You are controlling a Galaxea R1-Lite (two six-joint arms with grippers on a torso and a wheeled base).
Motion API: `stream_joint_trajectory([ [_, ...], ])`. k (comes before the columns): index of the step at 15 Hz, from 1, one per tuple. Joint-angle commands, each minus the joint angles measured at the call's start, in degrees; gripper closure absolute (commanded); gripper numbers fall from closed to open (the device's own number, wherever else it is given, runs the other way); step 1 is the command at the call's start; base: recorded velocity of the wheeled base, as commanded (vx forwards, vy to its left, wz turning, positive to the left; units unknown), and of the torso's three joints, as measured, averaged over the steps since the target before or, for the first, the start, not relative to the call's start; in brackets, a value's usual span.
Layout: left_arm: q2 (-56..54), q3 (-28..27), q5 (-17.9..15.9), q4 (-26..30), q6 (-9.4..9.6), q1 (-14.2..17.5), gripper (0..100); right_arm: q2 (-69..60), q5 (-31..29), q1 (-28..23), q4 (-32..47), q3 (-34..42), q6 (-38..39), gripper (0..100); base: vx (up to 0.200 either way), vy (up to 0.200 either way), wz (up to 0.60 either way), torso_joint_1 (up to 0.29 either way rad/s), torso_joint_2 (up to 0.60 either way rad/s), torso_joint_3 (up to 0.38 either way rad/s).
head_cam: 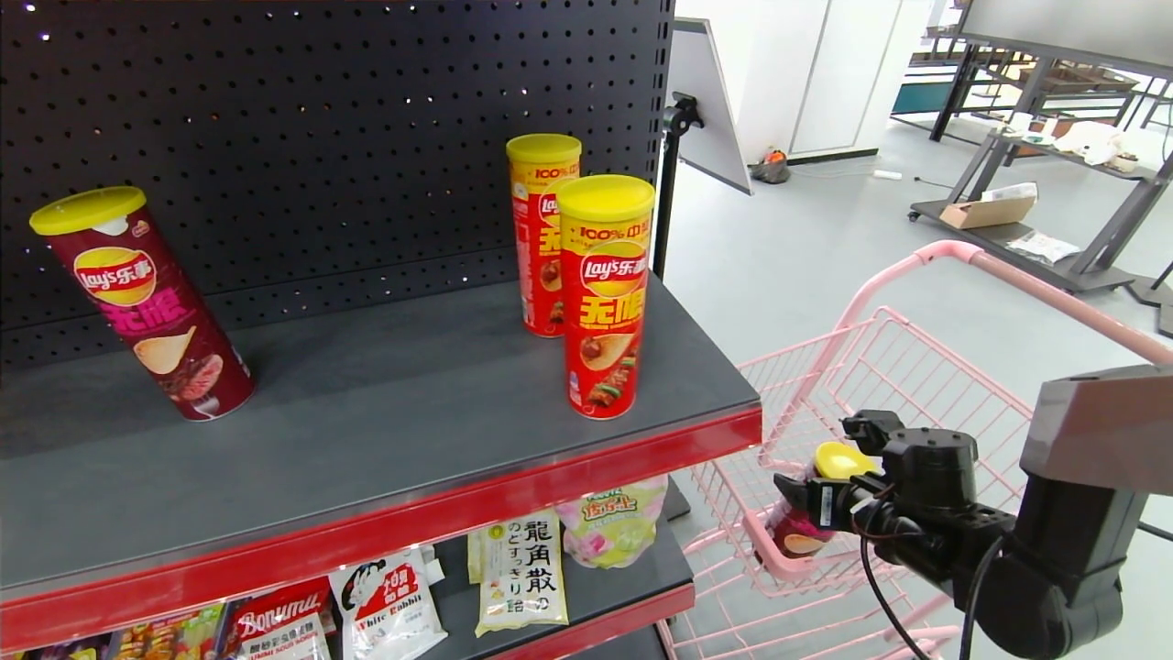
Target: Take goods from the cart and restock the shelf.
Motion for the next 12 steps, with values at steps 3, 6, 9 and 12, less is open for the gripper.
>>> stream_joint_trajectory([
  [3, 0.02, -0.01, 0.01, 0.0, -0.01, 0.01, 0, 1.76, -0.8, 0.17, -0.22, -0.2, -0.11, 100, 0.0, 0.0, 0.0, 0.0, 0.0, 0.0],
  [6, 0.02, -0.01, 0.01, 0.0, -0.01, 0.01, 0, 1.76, -1.5, 0.26, -0.13, -0.11, -0.02, 100, 0.0, 0.0, 0.0, 0.0, 0.0, 0.0],
  [9, 0.02, -0.01, 0.01, 0.0, -0.01, 0.01, 0, -0.96, -3.96, 0.26, -0.04, 0.15, -0.9, 100, 0.0, 0.0, 0.0, 0.0, 0.0, 0.0],
  [12, 0.02, -0.01, 0.01, 0.0, -0.01, 0.01, 0, -10.81, -4.23, -3.34, 0.75, -1.17, -8.02, 100, 0.0, 0.0, 0.0, 0.0, 0.0, 0.0],
])
